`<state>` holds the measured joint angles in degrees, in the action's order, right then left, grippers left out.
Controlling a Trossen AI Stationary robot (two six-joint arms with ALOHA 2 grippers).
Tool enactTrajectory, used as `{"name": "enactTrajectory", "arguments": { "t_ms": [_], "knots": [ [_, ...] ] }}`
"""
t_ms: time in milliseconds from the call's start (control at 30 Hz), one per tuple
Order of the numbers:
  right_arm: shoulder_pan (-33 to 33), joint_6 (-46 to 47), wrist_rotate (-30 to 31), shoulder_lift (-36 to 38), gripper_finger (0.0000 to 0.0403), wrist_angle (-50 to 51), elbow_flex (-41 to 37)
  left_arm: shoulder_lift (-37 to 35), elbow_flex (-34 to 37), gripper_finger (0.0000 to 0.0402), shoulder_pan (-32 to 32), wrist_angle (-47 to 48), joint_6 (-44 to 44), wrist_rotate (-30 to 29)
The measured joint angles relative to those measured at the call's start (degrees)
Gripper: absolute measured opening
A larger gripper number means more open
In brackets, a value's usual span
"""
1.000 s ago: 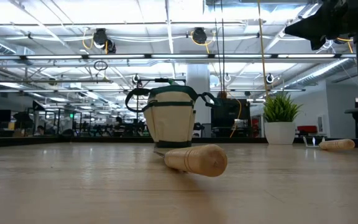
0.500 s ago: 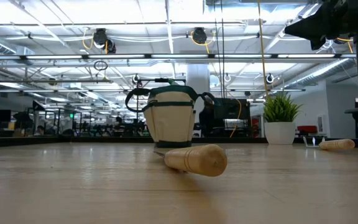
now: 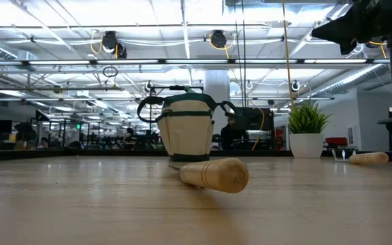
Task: Pick & Place Garden tools in Gardening bag
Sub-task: Put the green shear scissors into the gardening bag
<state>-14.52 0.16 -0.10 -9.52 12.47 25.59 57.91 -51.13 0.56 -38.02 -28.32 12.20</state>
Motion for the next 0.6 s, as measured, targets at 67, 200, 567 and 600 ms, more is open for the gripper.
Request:
{"name": "enactTrajectory", "arguments": {
  "t_ms": [67, 200, 567, 600],
  "knots": [
    [0.0, 0.0, 0.0, 0.0, 0.0004, 0.0, 0.0, 0.0, 0.0, 0.005, 0.0, 0.0, 0.1, -0.2],
    [0.0, 0.0, 0.0, 0.0, 0.0004, 0.0, 0.0, -0.1, 0.0, 0.005, 0.1, 2.5, 3.5, -2.8],
    [0.0, 0.0, 0.0, 0.0, 0.0004, 0.0, 0.0, 0.0, 0.0, 0.005, 2.6, 12.2, 22.9, -12.6],
    [0.0, 0.0, 0.0, 0.0, 0.0004, 0.0, 0.0, 0.0, 0.0, 0.005, 2.9, 12.6, 24.9, -13.7]
  ]
}}
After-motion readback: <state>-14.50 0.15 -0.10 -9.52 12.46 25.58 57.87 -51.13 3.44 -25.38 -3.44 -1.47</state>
